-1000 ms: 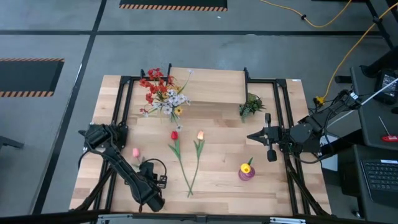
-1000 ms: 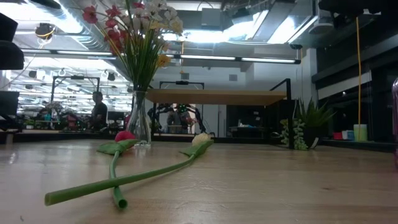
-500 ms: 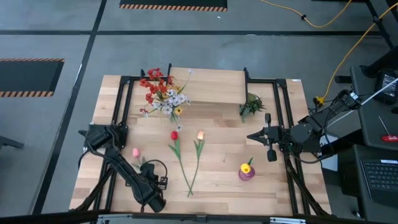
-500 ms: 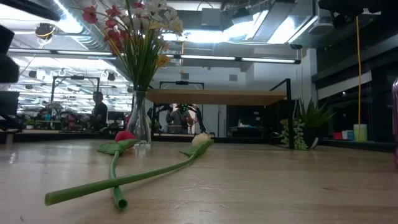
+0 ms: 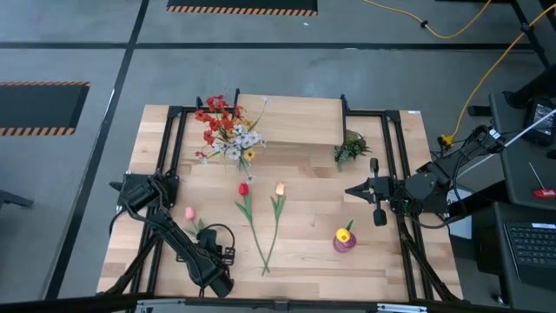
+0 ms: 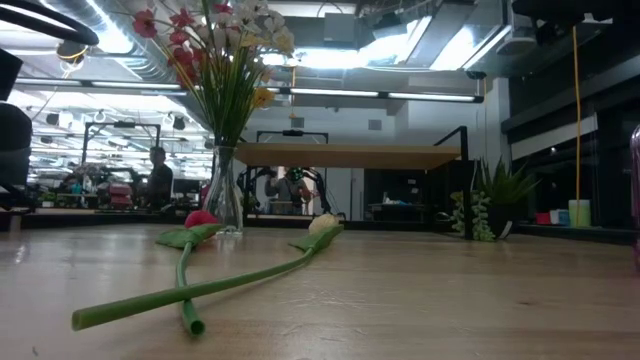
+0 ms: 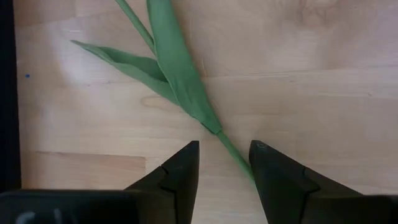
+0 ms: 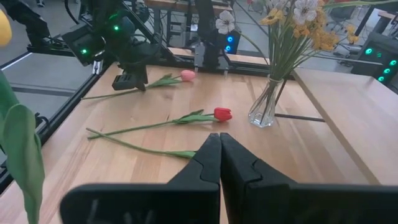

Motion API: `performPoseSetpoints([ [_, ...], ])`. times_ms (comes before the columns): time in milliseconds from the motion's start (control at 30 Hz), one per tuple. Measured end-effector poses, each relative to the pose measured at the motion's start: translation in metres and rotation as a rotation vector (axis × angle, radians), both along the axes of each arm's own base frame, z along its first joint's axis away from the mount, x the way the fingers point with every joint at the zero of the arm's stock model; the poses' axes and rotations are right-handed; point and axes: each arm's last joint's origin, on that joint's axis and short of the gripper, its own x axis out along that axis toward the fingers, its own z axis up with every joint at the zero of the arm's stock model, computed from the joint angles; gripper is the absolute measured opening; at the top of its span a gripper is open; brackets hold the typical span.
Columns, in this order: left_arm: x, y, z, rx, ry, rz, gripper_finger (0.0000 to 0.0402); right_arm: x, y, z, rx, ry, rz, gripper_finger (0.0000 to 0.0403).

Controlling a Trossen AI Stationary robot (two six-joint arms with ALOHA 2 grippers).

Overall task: Pick and place flowers into a vace then onto a shelf
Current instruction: Put the pink flower into the purple vase

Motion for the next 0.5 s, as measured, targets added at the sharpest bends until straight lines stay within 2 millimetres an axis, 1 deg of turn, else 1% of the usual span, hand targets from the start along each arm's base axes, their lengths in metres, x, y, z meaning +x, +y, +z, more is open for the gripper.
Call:
performPoseSetpoints([
  [100, -0.0011, -0.0009, -0.0003, 0.000, 0.001, -0.003, 0.0140, 0.0001, 0.0000, 0.0000, 0.000, 0.000, 0.000, 0.0000],
  [200, -0.0011, -0.0014, -0.0006, -0.004, 0.000, -0.008, 0.0130, 0.0000, 0.0000, 0.0000, 0.000, 0.000, 0.000, 0.0000],
  [500, 0.0003, -0.0024, -0.0020, -0.008, -0.024, -0.026, 0.0073, -0.0001, 0.0002, 0.0000, 0.001, 0.000, 0.001, 0.0000],
])
